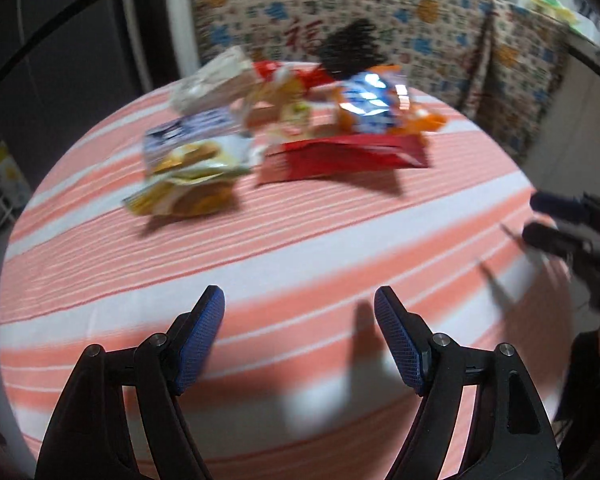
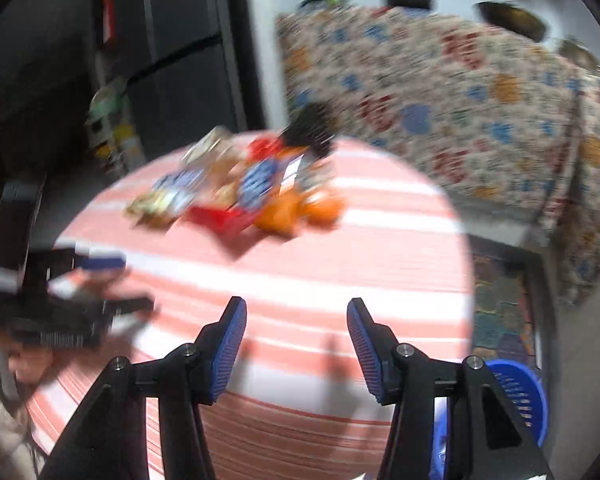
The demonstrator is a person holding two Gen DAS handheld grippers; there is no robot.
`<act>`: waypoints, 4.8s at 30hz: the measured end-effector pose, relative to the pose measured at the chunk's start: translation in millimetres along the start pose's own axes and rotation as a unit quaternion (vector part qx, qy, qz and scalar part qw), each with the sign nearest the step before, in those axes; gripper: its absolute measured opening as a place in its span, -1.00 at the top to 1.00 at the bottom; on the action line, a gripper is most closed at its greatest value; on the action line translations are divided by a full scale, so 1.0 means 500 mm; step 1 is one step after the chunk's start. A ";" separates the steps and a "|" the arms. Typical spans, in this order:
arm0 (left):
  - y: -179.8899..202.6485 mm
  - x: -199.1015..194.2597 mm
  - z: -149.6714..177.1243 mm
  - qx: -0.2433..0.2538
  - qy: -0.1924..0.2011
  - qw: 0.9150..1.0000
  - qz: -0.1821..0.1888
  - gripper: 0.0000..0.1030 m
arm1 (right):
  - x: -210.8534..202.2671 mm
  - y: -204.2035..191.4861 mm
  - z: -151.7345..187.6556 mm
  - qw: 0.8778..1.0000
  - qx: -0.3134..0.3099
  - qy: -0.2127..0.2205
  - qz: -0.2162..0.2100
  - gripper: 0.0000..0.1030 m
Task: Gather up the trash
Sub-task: 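Return both tools to the table above the remaining wrappers, then grasp the yellow chip bag with the left gripper while the right grasps the red candy wrapper, then carry both wrappers over the blue basket and open both grippers to drop them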
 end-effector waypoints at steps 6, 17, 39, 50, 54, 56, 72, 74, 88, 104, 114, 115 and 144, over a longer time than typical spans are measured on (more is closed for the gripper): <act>-0.058 0.021 -0.016 -0.021 0.004 1.000 -0.021 -0.74 | 0.092 -0.070 0.003 0.998 -0.024 -0.052 -0.032 -0.04; -0.096 0.032 -0.029 -0.031 -0.008 0.999 -0.026 -0.99 | 0.145 -0.090 -0.035 0.997 -0.051 -0.065 -0.006 -0.26; -0.064 0.034 -0.128 0.053 0.020 0.995 0.080 0.10 | 0.147 -0.090 -0.036 0.997 -0.050 -0.064 -0.006 -0.27; -0.086 -0.030 -0.033 0.042 0.007 0.994 0.102 0.57 | 0.114 -0.054 -0.054 0.999 -0.008 -0.016 -0.027 -0.26; -0.072 -0.045 -0.012 0.053 0.006 0.993 0.102 0.57 | 0.104 -0.047 -0.124 0.999 -0.020 0.012 -0.046 -0.26; -0.066 -0.051 -0.004 0.054 0.003 0.993 0.104 0.57 | 0.123 -0.059 -0.153 0.997 -0.049 0.011 -0.051 -0.07; -0.082 -0.089 0.005 0.037 0.028 0.994 0.099 -0.57 | 0.122 -0.155 -0.115 0.985 -0.067 -0.067 -0.146 0.05; -0.072 -0.098 0.002 0.057 0.037 0.993 0.098 -0.71 | 0.109 -0.142 -0.137 0.990 -0.073 -0.042 -0.110 0.01; -0.055 -0.025 -0.031 0.084 -0.006 0.992 0.095 0.25 | 0.262 -0.126 -0.166 0.980 -0.128 -0.118 -0.098 0.67; -0.030 -0.098 -0.012 -0.012 0.013 0.993 0.114 0.52 | 0.066 -0.087 -0.104 0.992 0.013 -0.076 -0.103 0.71; 0.111 -0.154 -0.020 0.010 0.015 0.987 0.157 0.53 | -0.041 -0.014 -0.048 0.994 0.057 -0.058 -0.075 0.71; 0.131 -0.155 -0.020 0.016 0.015 0.987 0.162 0.53 | -0.054 0.000 -0.040 0.994 0.061 -0.057 -0.067 0.71; 0.844 0.050 0.055 0.154 -0.086 0.943 0.281 0.52 | -0.258 0.563 0.394 0.939 0.277 -0.089 0.184 0.71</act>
Point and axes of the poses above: each gripper's, at about its wrist camera, not at the fingertips, and x roughly the way its jaws point, y to its right, z to its underside, the point moved 6 cm from there along x, roughly the way its jaws point, and after that the axes turned 14 degrees about -x, right-handed, at the moved point
